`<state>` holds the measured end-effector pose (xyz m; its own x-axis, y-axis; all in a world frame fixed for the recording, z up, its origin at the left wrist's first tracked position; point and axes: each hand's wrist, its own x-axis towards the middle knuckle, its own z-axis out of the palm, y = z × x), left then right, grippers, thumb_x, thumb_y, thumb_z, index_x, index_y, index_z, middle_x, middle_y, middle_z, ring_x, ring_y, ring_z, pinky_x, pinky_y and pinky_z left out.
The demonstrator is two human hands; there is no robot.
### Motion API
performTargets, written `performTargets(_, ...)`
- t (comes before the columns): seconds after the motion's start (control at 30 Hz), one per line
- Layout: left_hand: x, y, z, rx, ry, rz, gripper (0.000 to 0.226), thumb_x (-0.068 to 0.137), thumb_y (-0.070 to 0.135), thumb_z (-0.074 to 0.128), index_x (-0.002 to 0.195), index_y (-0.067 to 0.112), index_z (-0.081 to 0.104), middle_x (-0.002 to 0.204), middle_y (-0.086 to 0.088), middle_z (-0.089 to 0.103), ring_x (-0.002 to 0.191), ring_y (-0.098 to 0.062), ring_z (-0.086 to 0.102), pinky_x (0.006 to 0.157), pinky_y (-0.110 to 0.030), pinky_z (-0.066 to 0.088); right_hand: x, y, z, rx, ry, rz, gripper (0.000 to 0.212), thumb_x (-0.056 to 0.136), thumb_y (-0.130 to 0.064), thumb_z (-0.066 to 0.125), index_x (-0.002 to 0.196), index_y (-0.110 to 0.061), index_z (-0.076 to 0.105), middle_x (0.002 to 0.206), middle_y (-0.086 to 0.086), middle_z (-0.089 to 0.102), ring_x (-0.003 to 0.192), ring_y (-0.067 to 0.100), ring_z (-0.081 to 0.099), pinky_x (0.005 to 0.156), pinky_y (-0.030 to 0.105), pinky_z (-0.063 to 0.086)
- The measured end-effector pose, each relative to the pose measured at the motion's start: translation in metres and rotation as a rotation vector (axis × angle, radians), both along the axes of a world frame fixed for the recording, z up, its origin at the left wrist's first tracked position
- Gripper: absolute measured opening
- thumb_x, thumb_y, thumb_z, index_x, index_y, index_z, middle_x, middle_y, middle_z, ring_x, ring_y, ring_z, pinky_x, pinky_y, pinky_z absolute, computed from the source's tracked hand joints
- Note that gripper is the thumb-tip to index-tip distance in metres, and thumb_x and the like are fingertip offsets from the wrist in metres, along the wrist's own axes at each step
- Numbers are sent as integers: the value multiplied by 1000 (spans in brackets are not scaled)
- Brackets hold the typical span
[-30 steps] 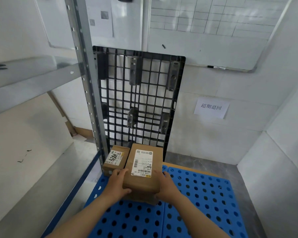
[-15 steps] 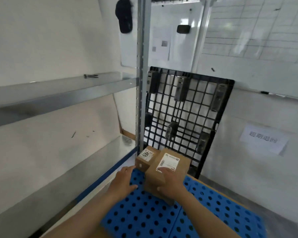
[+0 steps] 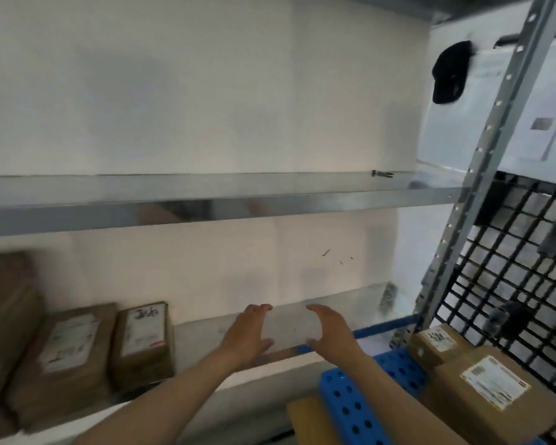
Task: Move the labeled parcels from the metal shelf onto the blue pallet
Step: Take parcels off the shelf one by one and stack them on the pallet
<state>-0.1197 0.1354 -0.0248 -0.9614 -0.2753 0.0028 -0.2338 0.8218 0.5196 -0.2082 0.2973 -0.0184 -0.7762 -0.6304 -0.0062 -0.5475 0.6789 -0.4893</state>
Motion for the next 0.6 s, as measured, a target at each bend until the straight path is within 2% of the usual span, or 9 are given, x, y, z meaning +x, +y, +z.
performTargets(0.1, 43, -44, 9, -14, 22, 90, 65, 87, 27, 62, 142, 23, 27, 146, -3, 31, 132, -19, 36, 110, -31, 33, 29, -55, 11, -4, 8, 85, 69, 82, -27, 67, 141, -20, 32, 146, -1, 36, 134, 17, 34, 113, 28, 27)
performTargets(0.23, 102, -98, 23, -21, 41, 161, 63, 88, 25, 60, 141, 22, 27, 145, -5, 32, 132, -20, 35, 109, -32, 33, 79, -124, 22, -65, 8, 180, 67, 84, -24, 66, 141, -21, 31, 149, -3, 33, 136, 14, 32, 111, 21, 22)
performTargets(0.4, 175, -157, 42, -18, 131, 236, 61, 85, 19, 63, 139, 22, 33, 143, -4, 37, 129, -21, 40, 106, -31, 37, 150, -197, 36, -91, 41, 249, 68, 81, -21, 70, 139, -19, 35, 147, -1, 37, 134, 15, 36, 110, 23, 26)
performTargets(0.6, 268, -223, 62, -61, 253, 247, 56, 86, 14, 62, 137, 17, 38, 142, -5, 36, 130, -22, 38, 108, -31, 38, 232, -275, 45, -151, 13, 277, 62, 83, -19, 68, 137, -18, 38, 146, 2, 39, 131, 19, 40, 109, 27, 31)
